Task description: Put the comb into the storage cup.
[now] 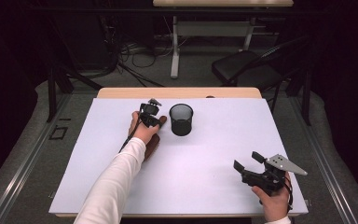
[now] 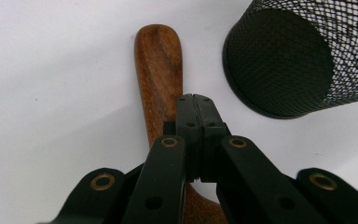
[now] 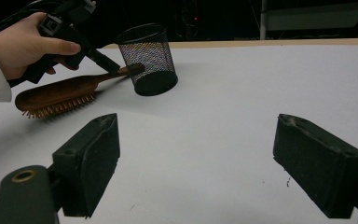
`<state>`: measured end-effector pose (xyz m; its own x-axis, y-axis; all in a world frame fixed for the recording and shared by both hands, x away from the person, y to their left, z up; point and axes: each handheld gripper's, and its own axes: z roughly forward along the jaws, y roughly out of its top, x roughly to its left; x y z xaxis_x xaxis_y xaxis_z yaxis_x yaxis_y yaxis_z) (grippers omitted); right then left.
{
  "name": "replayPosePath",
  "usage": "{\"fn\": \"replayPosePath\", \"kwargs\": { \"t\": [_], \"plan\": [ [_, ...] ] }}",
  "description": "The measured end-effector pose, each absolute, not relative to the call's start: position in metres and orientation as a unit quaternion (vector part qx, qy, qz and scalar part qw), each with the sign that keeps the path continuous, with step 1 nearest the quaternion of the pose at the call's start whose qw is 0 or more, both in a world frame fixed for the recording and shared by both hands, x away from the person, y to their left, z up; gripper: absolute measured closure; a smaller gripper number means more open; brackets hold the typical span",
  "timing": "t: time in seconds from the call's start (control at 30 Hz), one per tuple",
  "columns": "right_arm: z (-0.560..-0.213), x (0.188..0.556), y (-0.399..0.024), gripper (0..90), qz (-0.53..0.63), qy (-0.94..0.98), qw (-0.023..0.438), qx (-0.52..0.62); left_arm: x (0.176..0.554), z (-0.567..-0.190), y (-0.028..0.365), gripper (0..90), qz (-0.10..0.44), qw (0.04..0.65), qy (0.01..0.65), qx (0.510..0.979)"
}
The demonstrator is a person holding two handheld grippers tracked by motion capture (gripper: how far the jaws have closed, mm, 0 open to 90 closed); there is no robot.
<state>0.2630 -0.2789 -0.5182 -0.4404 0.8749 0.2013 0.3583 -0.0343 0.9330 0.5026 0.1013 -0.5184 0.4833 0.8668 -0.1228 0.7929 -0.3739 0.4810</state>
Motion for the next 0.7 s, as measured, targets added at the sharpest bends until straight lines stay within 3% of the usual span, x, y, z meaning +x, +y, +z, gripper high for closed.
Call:
{"fn": "replayPosePath", "kwargs": {
  "t": [0.7],
  "plan": [
    [-0.518, 0.263, -0.279, 14.3, 0.541, 0.654, 0.236, 0.473, 0.507, -0.516, 0.121, 90.0, 0.098, 0.217, 0.52, 0.82]
  ]
}}
